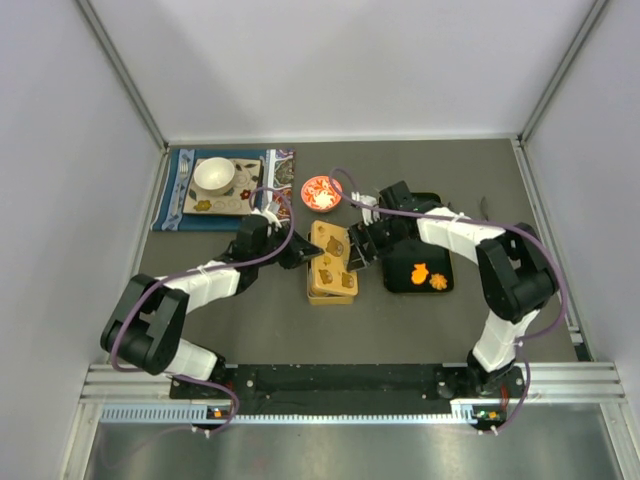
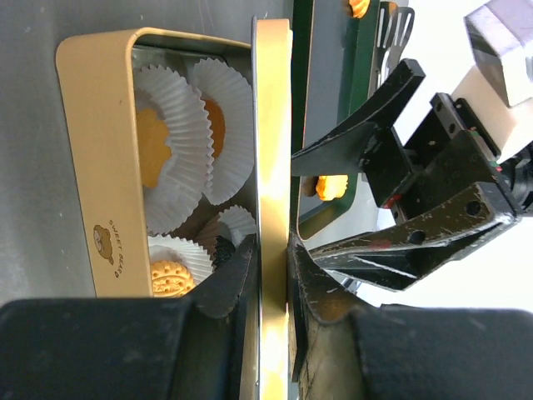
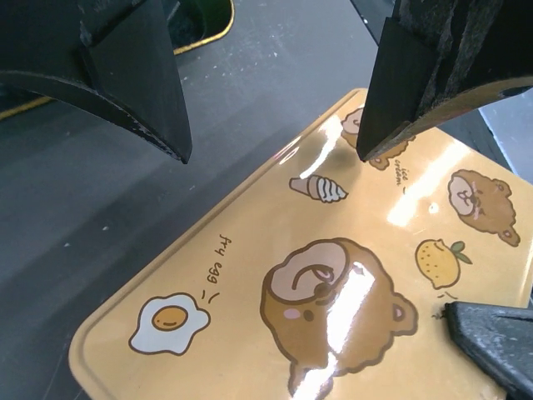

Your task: Pack the cookies

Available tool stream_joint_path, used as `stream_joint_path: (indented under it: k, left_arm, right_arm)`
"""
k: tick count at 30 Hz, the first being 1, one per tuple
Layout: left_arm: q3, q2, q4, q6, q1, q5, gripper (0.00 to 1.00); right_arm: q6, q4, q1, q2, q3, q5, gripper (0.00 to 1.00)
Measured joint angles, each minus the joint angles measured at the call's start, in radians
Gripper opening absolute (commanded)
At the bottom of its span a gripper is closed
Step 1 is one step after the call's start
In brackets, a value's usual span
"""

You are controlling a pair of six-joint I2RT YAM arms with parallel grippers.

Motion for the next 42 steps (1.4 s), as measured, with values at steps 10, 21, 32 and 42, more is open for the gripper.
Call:
stream_joint_path:
  k: [10, 21, 32, 42]
  left_arm:
    - [-0.018, -0.009, 0.0, 0.026, 0.0, -0.019, 0.0]
    - [-0.026, -0.017, 0.003, 0.037, -0.002, -0.04, 0.2]
    - [-0.048, -0.038, -0.063, 0.08, 0.0, -0.118, 0.61]
    - [-0.048, -0.063, -0.08, 0.105, 0.002, -0.135, 0.64]
  right_arm:
    - [0.034, 0.018, 0.006, 0.069, 0.029, -0.078, 0.81]
    - [0.047, 0.036, 0.024, 0.073, 0.041, -0.124, 0.81]
    - [0.05, 0.045, 0.031, 0.082, 0.067, -0.132, 0.8]
    - [0.047, 0.047, 0.045, 0.082, 0.068, -0.123, 0.8]
